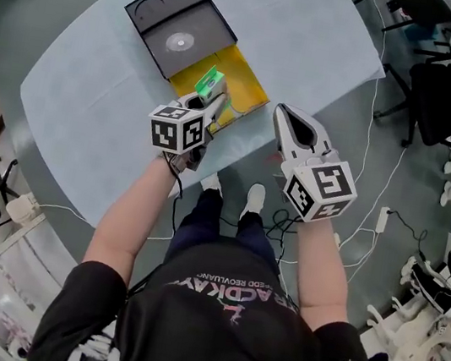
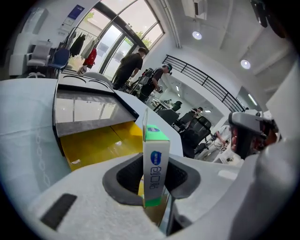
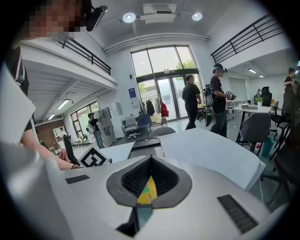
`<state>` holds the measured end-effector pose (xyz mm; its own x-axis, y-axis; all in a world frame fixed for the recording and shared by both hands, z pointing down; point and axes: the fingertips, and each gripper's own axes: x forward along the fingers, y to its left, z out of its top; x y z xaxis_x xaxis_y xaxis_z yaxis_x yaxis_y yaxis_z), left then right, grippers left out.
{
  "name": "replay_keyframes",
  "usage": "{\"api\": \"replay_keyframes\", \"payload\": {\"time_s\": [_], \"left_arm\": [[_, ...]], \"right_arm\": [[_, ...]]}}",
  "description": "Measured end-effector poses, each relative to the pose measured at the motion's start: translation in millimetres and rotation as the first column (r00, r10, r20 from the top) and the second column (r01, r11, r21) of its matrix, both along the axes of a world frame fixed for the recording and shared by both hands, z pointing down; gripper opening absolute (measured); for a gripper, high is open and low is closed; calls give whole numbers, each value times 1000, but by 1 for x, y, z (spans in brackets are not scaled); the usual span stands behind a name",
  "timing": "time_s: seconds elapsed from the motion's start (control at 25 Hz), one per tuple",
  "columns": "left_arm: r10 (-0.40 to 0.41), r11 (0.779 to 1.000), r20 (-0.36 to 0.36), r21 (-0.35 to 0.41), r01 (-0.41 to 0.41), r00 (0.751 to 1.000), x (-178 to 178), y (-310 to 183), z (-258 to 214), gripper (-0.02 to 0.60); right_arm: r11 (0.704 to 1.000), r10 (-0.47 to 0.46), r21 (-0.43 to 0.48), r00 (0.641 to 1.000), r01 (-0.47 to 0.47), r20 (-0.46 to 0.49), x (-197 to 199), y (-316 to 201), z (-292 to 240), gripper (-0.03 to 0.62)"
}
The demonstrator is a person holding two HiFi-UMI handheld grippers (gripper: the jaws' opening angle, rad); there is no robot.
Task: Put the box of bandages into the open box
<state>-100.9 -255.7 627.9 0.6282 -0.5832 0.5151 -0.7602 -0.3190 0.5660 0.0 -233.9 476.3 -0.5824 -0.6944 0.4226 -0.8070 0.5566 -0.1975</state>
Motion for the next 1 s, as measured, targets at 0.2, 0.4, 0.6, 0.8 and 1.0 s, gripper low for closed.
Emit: {"api": "replay_keyframes", "payload": {"time_s": [0.2, 0.4, 0.6, 0.8, 1.0], "left_arm": [[9, 999, 23, -50, -8, 1000, 4, -1, 13, 103], [30, 997, 107, -78, -21, 994, 5, -1, 22, 103], [53, 996, 176, -84, -39, 983, 7, 0, 28, 103], [42, 995, 197, -96, -23, 979, 6, -1, 29, 104], [11, 995, 203, -94, 9, 979, 1, -1, 29, 135]], "right_arm": [[1000, 4, -6, 1000, -4, 3, 3, 0, 1, 9], [1000, 8, -15, 1000, -8, 12, 8, 0, 4, 9], [1000, 10, -17, 1000, -10, 18, 10, 0, 4, 9], [1000, 12, -17, 1000, -12, 24, 14, 1, 2, 9], [1000, 10, -19, 1000, -10, 29, 13, 3, 1, 9]]}}
